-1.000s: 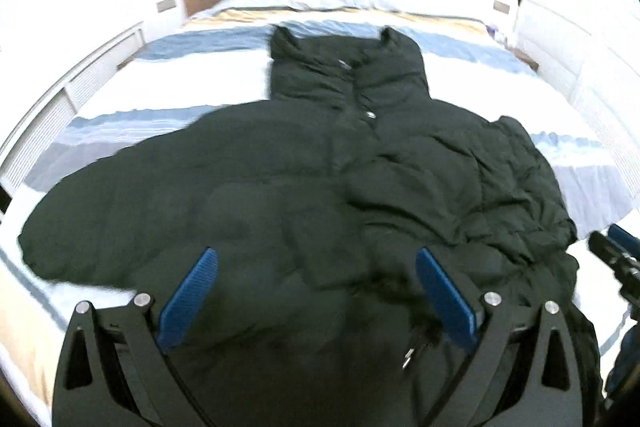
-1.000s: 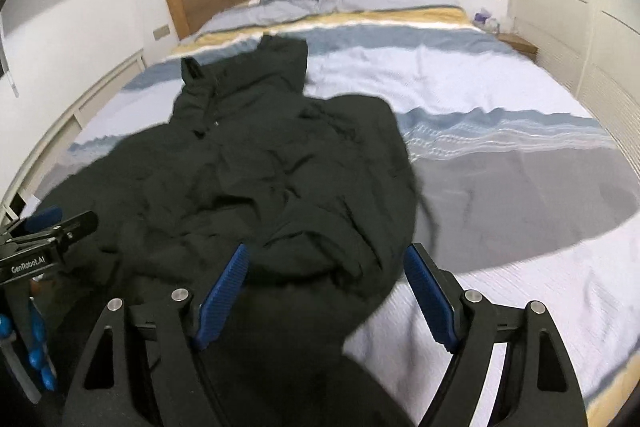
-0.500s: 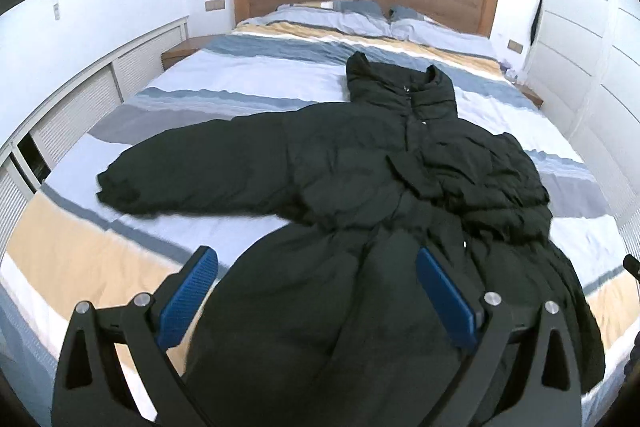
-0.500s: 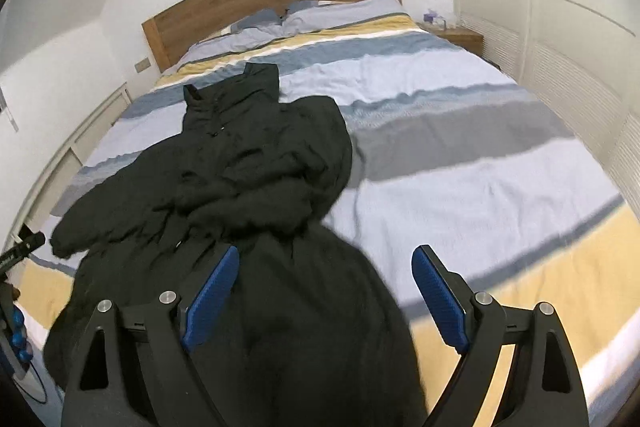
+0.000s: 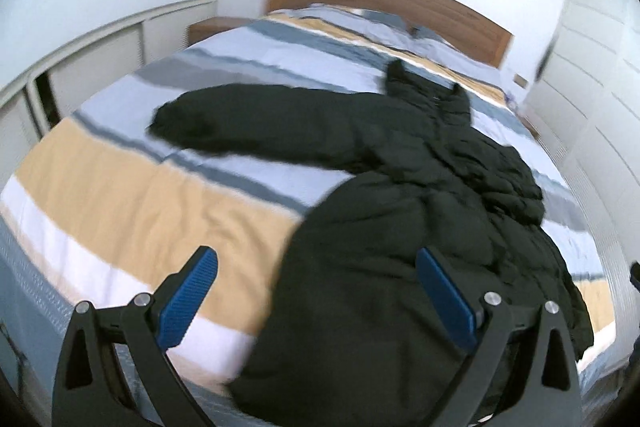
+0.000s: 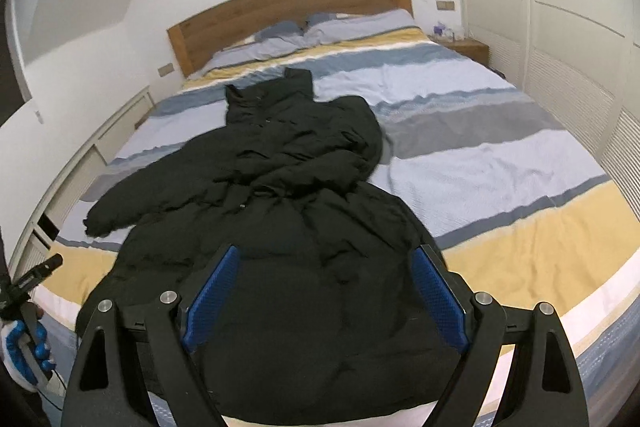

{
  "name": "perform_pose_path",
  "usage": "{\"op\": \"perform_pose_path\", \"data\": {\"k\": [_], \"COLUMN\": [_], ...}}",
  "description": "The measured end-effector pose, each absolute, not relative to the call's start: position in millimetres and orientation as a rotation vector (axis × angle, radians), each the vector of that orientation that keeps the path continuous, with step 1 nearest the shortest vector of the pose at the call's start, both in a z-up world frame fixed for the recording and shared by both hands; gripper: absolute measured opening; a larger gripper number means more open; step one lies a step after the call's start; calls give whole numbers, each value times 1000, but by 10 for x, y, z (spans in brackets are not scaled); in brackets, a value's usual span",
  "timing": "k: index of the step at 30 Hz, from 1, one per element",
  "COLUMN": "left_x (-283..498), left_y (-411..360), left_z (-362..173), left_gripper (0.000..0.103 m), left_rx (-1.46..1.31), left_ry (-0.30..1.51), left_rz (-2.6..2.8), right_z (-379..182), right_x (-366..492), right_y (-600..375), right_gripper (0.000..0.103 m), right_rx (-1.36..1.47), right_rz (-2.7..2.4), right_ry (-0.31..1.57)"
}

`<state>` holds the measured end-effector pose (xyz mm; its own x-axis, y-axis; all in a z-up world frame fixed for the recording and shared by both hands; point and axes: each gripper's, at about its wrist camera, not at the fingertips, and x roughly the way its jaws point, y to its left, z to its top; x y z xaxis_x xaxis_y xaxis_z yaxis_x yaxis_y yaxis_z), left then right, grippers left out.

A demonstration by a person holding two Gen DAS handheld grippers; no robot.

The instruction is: Fold large clothes

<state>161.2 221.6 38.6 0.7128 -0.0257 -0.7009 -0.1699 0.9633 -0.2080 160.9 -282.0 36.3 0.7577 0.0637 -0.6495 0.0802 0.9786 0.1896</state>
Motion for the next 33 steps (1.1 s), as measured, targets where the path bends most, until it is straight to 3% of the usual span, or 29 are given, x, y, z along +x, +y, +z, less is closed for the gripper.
{"op": "perform_pose_path", "data": {"k": [13,26,29,32,33], "left_x": [2227,3592,3774,3917,3949], "left_y": [3775,4381,4413,4416,4419], "left_z": [-291,-1137,-1226,-1265,-1270], "left_gripper": [100,96,88,63,45], "left_rx": [-757,-1131,-1170,-1198,-1201], "left_ry": [718,712,706,698,699], "left_rz": [218,270,252,230,229], "right_z": [76,-477,-600,-686,-710], "right_x": [2008,2633,2713,2755,2759], "right_y": [-2275,-2248,-2261,-2264,-2269], "right_gripper": [87,87,87,87,87], "right_rx": [105,79,84,80,79], "right_rz": [19,-18,-22,-28,-27], "right_ry": [778,872,890,901,904]}}
